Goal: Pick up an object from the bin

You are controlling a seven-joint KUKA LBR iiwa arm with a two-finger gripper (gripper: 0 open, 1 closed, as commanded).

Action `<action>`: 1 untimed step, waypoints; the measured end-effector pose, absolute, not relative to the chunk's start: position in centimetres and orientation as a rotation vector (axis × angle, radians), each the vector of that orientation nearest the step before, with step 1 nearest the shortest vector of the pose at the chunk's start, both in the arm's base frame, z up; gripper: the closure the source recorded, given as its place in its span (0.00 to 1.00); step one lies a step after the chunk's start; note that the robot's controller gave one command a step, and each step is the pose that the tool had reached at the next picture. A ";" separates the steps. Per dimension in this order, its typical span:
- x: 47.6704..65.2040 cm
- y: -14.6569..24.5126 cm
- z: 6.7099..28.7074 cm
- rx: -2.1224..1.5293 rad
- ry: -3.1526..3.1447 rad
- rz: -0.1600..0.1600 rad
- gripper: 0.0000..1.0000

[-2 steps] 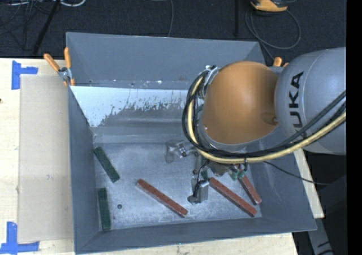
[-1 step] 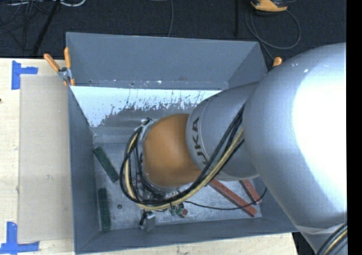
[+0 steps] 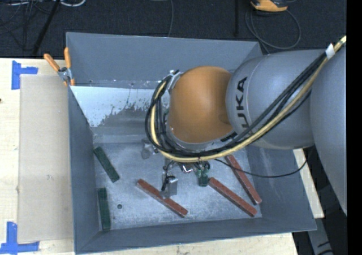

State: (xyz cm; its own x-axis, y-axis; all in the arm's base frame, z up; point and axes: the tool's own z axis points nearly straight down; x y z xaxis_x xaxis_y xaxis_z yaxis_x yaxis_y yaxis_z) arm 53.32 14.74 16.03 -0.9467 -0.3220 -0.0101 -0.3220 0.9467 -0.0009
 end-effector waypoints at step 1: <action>51.0 11.5 6.5 -0.364 3.131 -0.002 0.00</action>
Offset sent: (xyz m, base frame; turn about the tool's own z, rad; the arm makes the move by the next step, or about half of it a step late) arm -0.0204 -0.0311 -0.0903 0.0955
